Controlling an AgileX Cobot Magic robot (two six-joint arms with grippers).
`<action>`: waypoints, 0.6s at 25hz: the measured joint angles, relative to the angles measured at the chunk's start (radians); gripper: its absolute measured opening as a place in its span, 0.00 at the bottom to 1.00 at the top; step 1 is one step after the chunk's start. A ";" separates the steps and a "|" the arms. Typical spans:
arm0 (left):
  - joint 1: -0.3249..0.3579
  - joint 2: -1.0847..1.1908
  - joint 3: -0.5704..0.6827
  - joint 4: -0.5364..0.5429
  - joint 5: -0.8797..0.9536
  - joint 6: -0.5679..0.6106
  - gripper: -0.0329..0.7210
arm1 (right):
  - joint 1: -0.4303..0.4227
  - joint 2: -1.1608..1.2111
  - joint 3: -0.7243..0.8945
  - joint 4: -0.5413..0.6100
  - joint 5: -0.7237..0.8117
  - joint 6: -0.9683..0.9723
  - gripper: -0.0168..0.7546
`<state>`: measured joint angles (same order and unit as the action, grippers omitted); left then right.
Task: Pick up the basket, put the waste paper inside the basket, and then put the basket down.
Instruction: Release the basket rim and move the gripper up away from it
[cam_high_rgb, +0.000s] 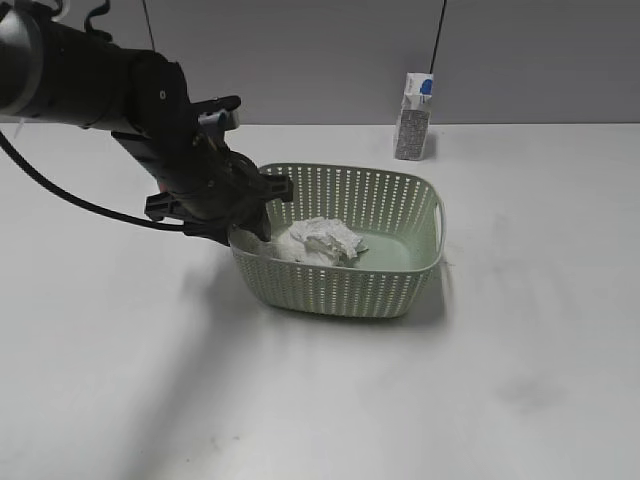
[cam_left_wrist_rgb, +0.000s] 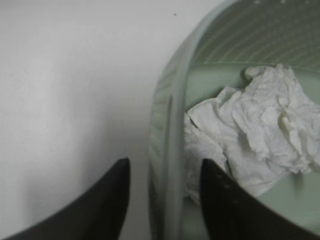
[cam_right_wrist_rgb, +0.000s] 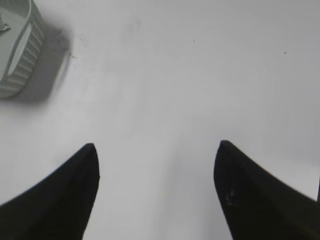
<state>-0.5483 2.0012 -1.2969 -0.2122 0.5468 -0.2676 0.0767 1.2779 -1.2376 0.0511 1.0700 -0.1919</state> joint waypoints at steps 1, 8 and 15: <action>0.000 0.000 -0.001 0.000 -0.004 -0.001 0.40 | 0.000 -0.042 0.047 0.002 -0.014 0.001 0.72; 0.000 -0.043 -0.001 0.012 0.039 0.010 0.93 | 0.000 -0.338 0.371 0.006 -0.035 0.001 0.72; 0.077 -0.207 -0.001 0.037 0.173 0.138 0.94 | 0.000 -0.665 0.684 0.006 -0.106 0.001 0.72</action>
<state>-0.4716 1.7945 -1.2979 -0.1750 0.7197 -0.1300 0.0767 0.6129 -0.5539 0.0571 0.9639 -0.1908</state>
